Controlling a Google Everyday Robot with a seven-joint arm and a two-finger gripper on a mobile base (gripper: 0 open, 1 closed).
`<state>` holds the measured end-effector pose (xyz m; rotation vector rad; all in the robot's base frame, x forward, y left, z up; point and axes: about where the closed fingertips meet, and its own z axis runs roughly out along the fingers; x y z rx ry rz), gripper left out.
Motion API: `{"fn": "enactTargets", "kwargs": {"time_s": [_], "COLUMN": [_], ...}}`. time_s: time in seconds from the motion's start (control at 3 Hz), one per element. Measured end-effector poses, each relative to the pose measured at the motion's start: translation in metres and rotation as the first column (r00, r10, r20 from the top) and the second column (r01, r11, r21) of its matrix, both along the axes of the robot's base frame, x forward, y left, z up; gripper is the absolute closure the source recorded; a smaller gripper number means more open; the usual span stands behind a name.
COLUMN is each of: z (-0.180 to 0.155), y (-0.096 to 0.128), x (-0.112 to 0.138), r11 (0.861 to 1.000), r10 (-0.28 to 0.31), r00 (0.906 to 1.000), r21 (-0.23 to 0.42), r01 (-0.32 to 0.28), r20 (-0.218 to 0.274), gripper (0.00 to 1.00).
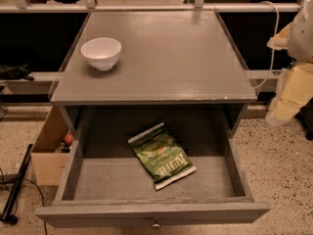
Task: Pick green jalapeno chip bag from top drawer and place on counter
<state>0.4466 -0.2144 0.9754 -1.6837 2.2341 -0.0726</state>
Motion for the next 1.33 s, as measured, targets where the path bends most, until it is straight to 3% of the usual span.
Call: {"fn": "enactTargets", "kwargs": {"time_s": [0.33, 0.67, 1.0, 1.33], "z": [-0.006, -0.022, -0.043, -0.054], "y": [-0.005, -0.012, -0.003, 0.025], "x": [0.01, 0.016, 0.018, 0.017], "r11": [0.994, 0.959, 0.914, 0.909], "r10": [-0.076, -0.199, -0.271, -0.246], "r00": [0.9971, 0.9789, 0.9564, 0.9578], "r21": [0.08, 0.195, 0.284, 0.309], "r01": [0.076, 0.204, 0.291, 0.281], "r20": [-0.006, -0.047, -0.11, -0.148], "gripper": [0.0, 0.0, 0.0, 0.0]}}
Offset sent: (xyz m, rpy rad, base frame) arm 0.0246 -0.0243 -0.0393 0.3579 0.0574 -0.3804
